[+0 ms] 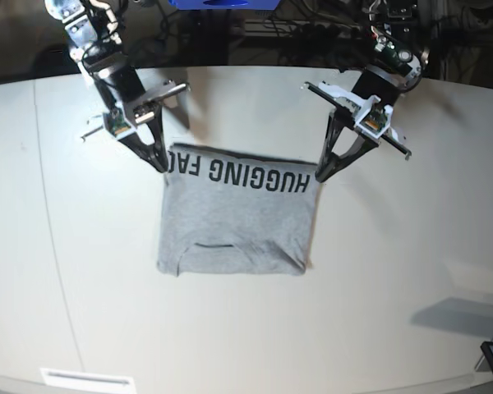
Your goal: Fold the T-shirt properly
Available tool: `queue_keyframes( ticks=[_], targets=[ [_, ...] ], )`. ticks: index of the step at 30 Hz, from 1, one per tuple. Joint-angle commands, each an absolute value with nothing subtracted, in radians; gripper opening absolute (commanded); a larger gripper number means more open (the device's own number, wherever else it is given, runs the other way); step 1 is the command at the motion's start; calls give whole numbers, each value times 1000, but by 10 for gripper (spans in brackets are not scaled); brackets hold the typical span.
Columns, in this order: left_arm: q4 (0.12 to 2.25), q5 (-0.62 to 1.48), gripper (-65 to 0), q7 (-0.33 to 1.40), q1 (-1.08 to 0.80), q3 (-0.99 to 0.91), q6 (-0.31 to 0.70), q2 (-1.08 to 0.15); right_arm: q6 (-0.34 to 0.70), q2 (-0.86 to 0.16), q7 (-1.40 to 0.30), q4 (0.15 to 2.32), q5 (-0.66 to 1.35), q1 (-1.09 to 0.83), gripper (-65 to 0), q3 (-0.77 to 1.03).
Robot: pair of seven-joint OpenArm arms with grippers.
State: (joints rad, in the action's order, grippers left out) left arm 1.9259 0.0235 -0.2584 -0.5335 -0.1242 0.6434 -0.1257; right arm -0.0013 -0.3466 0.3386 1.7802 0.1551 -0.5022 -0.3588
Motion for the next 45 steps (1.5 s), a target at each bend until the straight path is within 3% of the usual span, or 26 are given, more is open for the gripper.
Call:
queue_keyframes(
  ticks=[1,7,20,24,35,40,45],
  targets=[
    [1936,39,-648,-305,-561,-128,634,-137,-1,-334,427,1781,97,-536,-650,-357],
    [1933,45,-648,-437,-697,-128,633,-171,-168,-219,700,1728,-136,-727,-650,-234],
    [1593,38,-648,-659,-854,-84,631,-176,-173,-177,972,1495,-137,-917,-650,-202],
    [1540,38,-650,-714,-877,-65,631,-174,-173,-127,977,1414,-137,-952,-650,-185],
    [1300,38,-650,-711,-854,-1,631,-176,-173,-119,978,1148,-137,-928,-650,-183],
    [1024,36,-650,-704,-742,-1,631,-174,-173,-119,975,920,-137,-825,-650,-188],
    [694,36,-650,-559,-561,27,631,-170,-173,-90,912,634,-137,-670,-649,-182]
  ],
)
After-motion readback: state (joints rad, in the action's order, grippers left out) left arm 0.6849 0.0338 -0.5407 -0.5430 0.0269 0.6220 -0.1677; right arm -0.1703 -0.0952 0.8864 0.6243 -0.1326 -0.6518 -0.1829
